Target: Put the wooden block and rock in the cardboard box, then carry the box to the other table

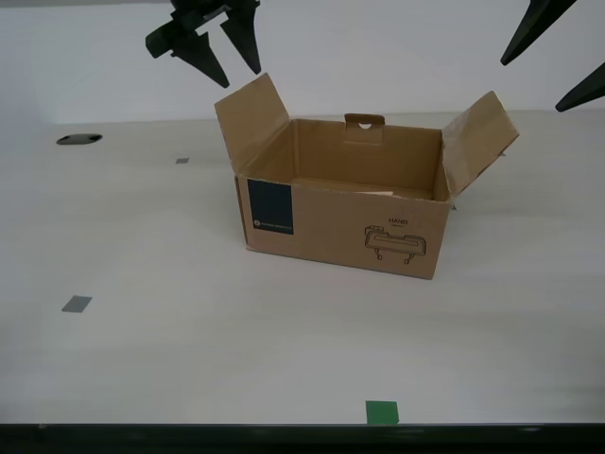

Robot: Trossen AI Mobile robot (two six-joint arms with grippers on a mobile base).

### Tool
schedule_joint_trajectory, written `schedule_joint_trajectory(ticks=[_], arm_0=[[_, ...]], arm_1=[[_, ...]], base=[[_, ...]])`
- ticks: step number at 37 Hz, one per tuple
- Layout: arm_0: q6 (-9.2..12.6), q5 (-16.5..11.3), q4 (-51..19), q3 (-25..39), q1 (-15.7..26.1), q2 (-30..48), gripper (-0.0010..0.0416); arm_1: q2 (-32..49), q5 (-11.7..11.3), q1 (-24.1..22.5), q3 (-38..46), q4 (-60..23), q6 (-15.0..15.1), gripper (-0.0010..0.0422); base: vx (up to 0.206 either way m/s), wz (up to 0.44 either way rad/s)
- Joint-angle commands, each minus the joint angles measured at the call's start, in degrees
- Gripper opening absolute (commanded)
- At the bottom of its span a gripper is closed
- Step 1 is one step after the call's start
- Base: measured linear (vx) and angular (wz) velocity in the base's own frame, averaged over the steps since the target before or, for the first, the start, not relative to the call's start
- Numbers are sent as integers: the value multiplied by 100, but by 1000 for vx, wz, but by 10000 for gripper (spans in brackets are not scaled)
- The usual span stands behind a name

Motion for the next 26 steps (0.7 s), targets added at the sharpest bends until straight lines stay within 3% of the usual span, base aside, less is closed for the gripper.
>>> schedule_joint_trajectory(ticks=[1,14,26], arm_0=[[39,-35,74,-48,44,42,355],[251,-33,634,-160,129,376,355],[280,-31,1150,-160,238,973,355]], arm_1=[[153,13,-31,20,-22,37,263],[339,61,-96,-96,76,74,263],[339,61,-313,-420,334,50,263]], base=[[0,0],[0,0],[0,0]])
